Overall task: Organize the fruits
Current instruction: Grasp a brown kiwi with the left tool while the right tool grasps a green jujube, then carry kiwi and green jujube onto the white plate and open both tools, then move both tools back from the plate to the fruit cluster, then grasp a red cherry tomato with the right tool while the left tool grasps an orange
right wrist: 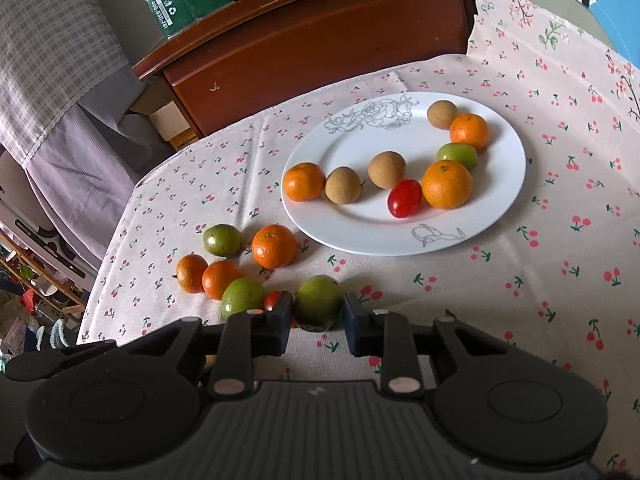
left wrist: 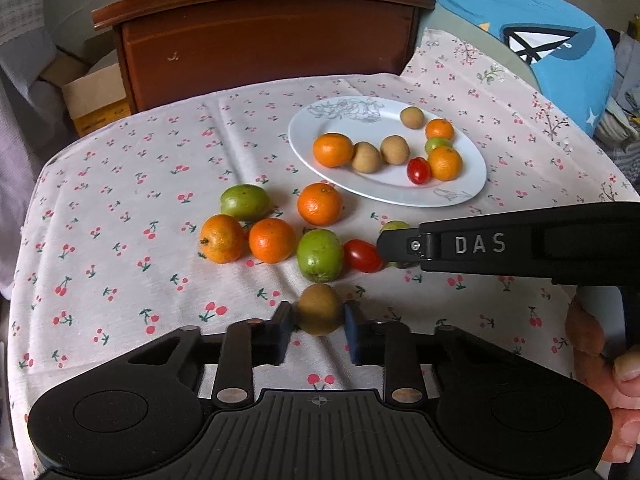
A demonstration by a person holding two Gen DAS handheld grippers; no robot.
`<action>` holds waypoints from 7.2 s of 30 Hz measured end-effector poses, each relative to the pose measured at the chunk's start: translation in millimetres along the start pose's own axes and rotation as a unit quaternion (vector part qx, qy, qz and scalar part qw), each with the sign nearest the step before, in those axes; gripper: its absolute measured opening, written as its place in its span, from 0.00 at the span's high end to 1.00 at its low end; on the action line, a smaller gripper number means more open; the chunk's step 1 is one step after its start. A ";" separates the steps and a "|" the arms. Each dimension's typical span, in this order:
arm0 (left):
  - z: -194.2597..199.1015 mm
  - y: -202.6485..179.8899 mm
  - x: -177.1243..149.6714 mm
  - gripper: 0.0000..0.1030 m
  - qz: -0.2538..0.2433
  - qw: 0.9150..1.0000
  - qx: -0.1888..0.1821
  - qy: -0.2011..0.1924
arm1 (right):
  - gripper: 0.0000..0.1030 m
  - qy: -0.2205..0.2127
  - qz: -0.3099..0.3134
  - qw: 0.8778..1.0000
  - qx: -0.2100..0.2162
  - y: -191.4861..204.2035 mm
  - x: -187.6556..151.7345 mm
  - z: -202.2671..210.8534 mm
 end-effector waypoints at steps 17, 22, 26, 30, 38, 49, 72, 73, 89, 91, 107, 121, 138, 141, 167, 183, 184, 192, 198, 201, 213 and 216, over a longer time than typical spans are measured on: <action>25.9 11.2 29.0 0.78 0.056 0.997 -0.005 -0.048 | 0.74 -0.029 -0.003 0.999 0.014 0.4 10.6 19.2; 31.6 11.5 42.6 0.78 0.075 0.996 -0.014 -0.055 | 0.74 -0.045 -0.006 0.999 0.012 -1.4 19.1 30.2; 36.0 9.5 53.7 0.78 0.079 0.995 -0.021 -0.059 | 0.74 -0.052 -0.011 0.999 0.014 -2.9 26.9 39.1; 42.0 7.2 65.4 0.78 0.074 0.995 -0.024 -0.067 | 0.74 -0.063 -0.008 0.998 0.018 -4.1 38.6 50.5; 29.9 5.6 89.7 0.78 0.069 0.995 -0.025 -0.062 | 0.74 -0.077 0.005 0.997 0.006 -19.2 62.0 60.5; -1.1 -12.5 114.4 0.78 0.043 0.997 -0.021 -0.055 | 0.74 -0.075 -0.029 0.997 -0.009 -45.6 77.9 44.6; -61.8 -33.2 142.5 0.77 -0.003 0.999 -0.004 -0.032 | 0.74 -0.034 -0.076 0.995 -0.051 -79.1 84.6 -10.5; -62.0 -34.1 143.3 0.76 -0.005 0.999 -0.004 -0.033 | 0.74 -0.034 -0.078 0.995 -0.052 -79.7 84.6 -11.7; -42.8 -27.8 148.4 0.36 0.012 0.998 0.007 -0.054 | 0.52 -0.059 -0.099 0.992 -0.054 -80.8 91.0 -2.1; -39.3 -25.8 148.0 0.27 0.016 0.998 0.009 -0.053 | 0.49 -0.059 -0.102 0.992 -0.055 -81.4 90.5 -0.8; -4.3 -15.4 134.3 0.15 0.028 0.997 0.036 -0.061 | 0.43 -0.062 -0.074 0.994 -0.051 -61.0 82.1 14.8; 26.5 3.5 103.8 0.14 0.049 0.996 0.050 -0.050 | 0.40 -0.061 -0.034 0.997 -0.038 -28.6 66.6 27.3; 47.8 64.4 65.5 0.14 0.104 0.990 0.077 -0.047 | 0.40 -0.033 -0.015 0.999 -0.007 -2.3 20.0 33.2; 46.9 77.2 59.9 0.14 0.114 0.988 0.086 -0.049 | 0.41 -0.024 0.001 1.000 0.000 3.7 11.8 28.5; 3.8 75.9 40.7 0.15 0.097 0.993 0.059 -0.034 | 0.74 -0.015 0.131 0.991 -0.001 31.4 -5.5 -12.9; -16.0 71.9 42.4 0.27 0.110 0.993 0.033 -0.040 | 0.81 -0.013 0.119 0.993 -0.004 30.3 -4.9 -12.8; -16.0 71.8 42.9 0.33 0.113 0.992 0.025 -0.039 | 0.81 -0.014 0.119 0.993 -0.004 30.5 -5.0 -13.0; -13.4 71.9 42.9 0.59 0.117 0.993 -0.005 -0.031 | 0.82 -0.009 0.117 0.993 -0.004 29.1 -3.3 -12.0; -12.9 66.6 40.0 0.57 0.073 0.997 0.002 -0.025 | 0.82 -0.006 0.101 0.995 -0.007 21.8 -2.8 -9.5; -15.6 62.8 40.1 0.57 0.045 0.998 0.013 -0.031 | 0.82 -0.006 0.095 0.995 -0.005 20.5 -2.5 -9.1; -23.2 58.0 39.4 0.74 0.039 0.998 -0.021 -0.036 | 0.82 -0.006 0.090 0.996 -0.003 20.4 -2.6 -9.8; -21.1 55.6 38.4 0.75 0.040 0.998 -0.018 -0.037 | 0.82 -0.005 0.085 0.996 -0.002 20.0 -1.9 -9.5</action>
Point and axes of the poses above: each gripper's, at about its wrist camera, not at the fingertips, and z roughly against the way its jaws point, y to its left, x to its top, the point moved 3 cm from there along -z, roughly the way its jaws point, and after that the axes turned 11 degrees about z, right-handed, at the moved point
